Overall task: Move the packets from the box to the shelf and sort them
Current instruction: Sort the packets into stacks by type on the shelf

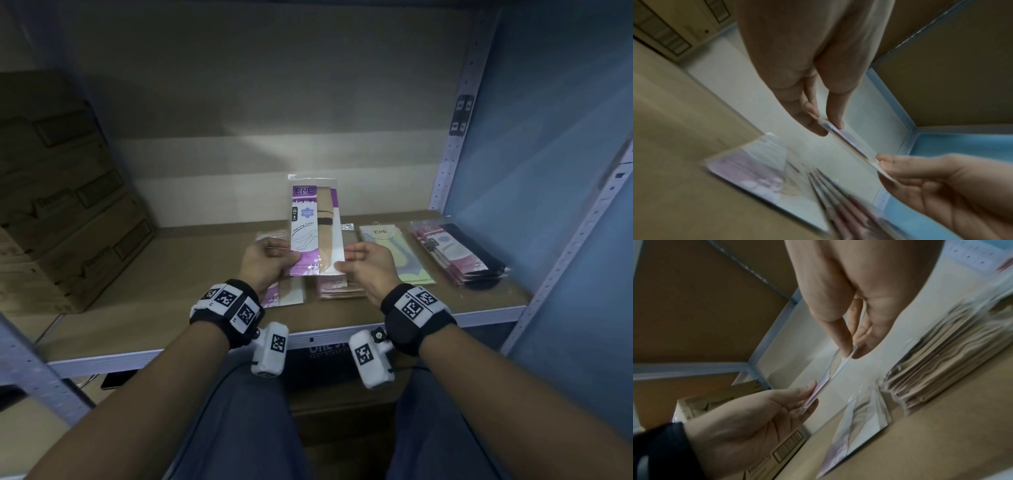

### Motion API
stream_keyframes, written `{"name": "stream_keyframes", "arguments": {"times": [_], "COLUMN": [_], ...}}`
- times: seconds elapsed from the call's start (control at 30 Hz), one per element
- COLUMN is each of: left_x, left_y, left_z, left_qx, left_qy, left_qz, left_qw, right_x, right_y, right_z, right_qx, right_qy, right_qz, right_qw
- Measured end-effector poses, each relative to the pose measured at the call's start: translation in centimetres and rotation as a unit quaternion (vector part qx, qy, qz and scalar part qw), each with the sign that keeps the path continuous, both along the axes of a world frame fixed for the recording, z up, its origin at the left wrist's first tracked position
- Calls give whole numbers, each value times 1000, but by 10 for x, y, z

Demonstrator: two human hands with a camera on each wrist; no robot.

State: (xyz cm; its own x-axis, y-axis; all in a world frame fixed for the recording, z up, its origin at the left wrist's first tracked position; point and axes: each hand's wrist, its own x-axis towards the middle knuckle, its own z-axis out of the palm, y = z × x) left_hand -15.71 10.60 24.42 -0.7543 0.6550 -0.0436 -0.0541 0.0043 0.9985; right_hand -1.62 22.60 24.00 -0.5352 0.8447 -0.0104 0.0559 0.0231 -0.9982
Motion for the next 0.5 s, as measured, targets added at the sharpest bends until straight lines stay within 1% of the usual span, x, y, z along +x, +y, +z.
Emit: {"name": "stream_keyframes", "arguments": {"times": [0.1,0.17,0.23,0.37,0.5], "left_x": [-12,-21,-31,-47,-53], "left_y": [-11,-18,-24,-30,-31], "left_z": [-6,-12,-18,-25,-28], "left_qx": [-22,-41,-78,-158,-235], "left_qy": [56,89,136,215,232], "left_qz": [41,70,90,86,55], "left_qw": [997,993,984,960,942], "right_x": [-17,-29,-41,-58,-67], "right_y": [-11,-18,-25,-37,-43], "right_z": [0,-3,-7,-15,-21], "right_qx": [31,72,114,214,256], "right_qy": [-25,-58,-87,-173,-240], "right_qz": [-1,4,7,24,49], "right_qw": [999,996,990,961,935]}}
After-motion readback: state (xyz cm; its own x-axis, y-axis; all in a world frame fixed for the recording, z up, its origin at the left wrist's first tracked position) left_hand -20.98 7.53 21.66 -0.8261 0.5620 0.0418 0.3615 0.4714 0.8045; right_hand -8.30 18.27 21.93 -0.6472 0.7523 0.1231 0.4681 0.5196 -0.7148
